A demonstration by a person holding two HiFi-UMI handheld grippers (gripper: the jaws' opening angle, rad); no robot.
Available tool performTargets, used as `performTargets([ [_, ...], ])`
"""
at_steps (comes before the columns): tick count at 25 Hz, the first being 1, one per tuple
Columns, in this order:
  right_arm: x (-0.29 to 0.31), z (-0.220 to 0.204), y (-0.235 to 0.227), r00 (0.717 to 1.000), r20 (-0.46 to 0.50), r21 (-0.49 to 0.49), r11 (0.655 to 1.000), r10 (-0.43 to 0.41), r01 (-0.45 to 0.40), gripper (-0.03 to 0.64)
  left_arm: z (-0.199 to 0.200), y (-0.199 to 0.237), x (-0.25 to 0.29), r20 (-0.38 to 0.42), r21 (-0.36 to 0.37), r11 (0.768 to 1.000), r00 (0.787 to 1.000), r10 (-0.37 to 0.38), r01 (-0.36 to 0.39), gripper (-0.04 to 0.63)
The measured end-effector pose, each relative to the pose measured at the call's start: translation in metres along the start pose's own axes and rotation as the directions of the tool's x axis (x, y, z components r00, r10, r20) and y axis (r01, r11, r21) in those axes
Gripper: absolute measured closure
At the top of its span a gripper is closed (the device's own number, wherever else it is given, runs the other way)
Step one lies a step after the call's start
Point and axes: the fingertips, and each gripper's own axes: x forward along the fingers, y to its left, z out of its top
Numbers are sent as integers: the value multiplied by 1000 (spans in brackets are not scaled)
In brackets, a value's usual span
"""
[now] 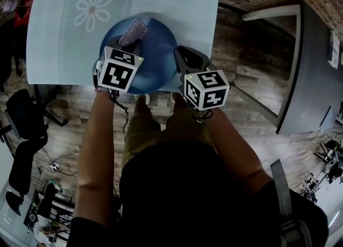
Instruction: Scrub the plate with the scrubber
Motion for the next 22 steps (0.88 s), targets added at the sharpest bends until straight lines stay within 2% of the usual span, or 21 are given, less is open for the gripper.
performTargets([
  [3,1,0,0,1000,-3,-4,1000,-3,3,555,-4,12,-4,-14,13,1000,1000,25,-25,518],
  [11,0,1,1,1000,-12,-7,1000,0,0,555,-34,33,-27,-73,-27,997,995,71,-74,518],
  [16,0,0,1,1000,-16,-10,1000,3,-3,555,-63,22,-45,-124,-28,996,989,76,-80,518],
  [22,0,0,1,1000,-13,-8,1000,4,-4,555,-89,2,-62,-160,-61,997,987,36,-46,518],
])
